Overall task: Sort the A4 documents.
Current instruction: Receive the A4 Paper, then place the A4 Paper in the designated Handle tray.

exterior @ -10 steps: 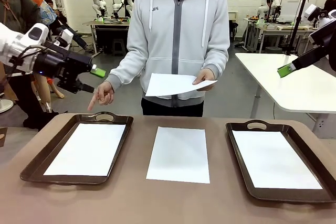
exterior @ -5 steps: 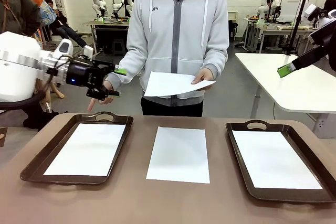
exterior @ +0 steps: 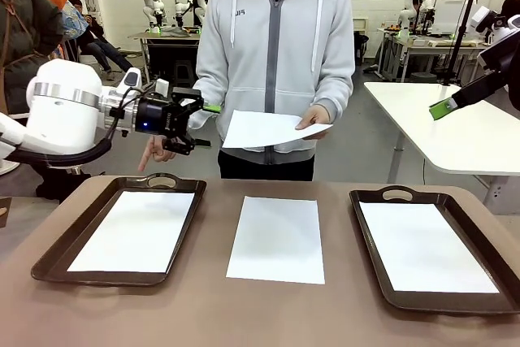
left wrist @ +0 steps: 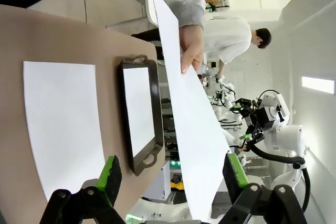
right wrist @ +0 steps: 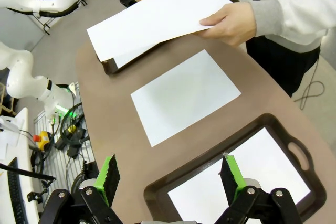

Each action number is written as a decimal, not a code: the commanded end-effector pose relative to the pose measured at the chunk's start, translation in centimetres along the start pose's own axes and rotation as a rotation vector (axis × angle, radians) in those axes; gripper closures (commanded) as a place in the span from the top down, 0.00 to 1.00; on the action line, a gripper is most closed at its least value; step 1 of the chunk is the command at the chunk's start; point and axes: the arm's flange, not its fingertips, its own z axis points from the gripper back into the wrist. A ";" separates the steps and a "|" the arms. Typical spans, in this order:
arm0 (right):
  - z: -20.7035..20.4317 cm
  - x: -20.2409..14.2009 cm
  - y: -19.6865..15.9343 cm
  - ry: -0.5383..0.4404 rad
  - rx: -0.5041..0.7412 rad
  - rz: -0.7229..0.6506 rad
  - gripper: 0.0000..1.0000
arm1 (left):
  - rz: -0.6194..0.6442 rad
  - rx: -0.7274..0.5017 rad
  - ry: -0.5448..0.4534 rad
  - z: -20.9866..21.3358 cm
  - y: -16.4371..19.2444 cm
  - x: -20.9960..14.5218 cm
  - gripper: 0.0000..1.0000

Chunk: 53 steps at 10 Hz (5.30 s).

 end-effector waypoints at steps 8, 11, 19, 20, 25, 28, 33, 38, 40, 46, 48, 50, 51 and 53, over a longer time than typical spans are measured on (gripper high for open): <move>-0.1 0.0 0.0 0.009 0.000 0.004 1.00 | 0.065 -0.113 0.121 -6.4 -0.9 1.2 1.00; -0.1 0.0 0.0 0.009 0.000 0.004 1.00 | 0.071 -0.108 0.091 -5.8 -0.6 1.0 0.75; -0.1 0.0 0.0 0.009 0.000 0.004 1.00 | 0.088 -0.105 0.080 -4.9 -0.2 1.0 0.00; -0.1 0.0 0.0 0.009 0.000 0.004 1.00 | 0.091 -0.107 0.080 -4.9 -0.2 1.0 0.05; -0.1 0.0 0.0 0.009 0.000 0.004 1.00 | 0.027 -0.142 0.112 -5.0 -0.2 1.1 0.00; -0.1 0.0 0.0 0.009 0.000 0.004 1.00 | 0.058 -0.100 0.103 -5.2 -0.1 1.2 0.00; -0.1 0.0 0.0 0.009 0.000 0.004 1.00 | 0.058 -0.100 0.103 -5.2 -0.1 1.2 0.00; -0.1 0.0 0.0 0.009 0.000 0.004 1.00 | 0.058 -0.100 0.103 -5.2 -0.1 1.2 0.00; -0.1 0.0 0.0 0.009 0.000 0.004 1.00 | 0.058 -0.100 0.103 -5.2 -0.1 1.2 0.00; -0.1 0.0 0.0 0.009 0.000 0.004 1.00 | 0.031 -0.089 0.155 -4.5 -0.4 0.8 0.01; -0.1 0.0 0.0 0.009 0.000 0.004 1.00 | -0.040 -0.027 0.181 -1.1 -1.3 -0.4 0.01; -0.1 0.0 0.0 0.009 0.000 0.004 1.00 | -0.041 0.107 0.218 1.9 -1.5 -2.0 0.01; -0.1 0.0 0.0 0.009 0.000 0.004 1.00 | -0.024 0.170 0.196 3.8 -1.3 -2.8 0.01; -0.1 0.0 0.0 0.009 0.000 0.004 1.00 | 0.021 0.195 0.137 6.5 -0.1 -3.8 0.01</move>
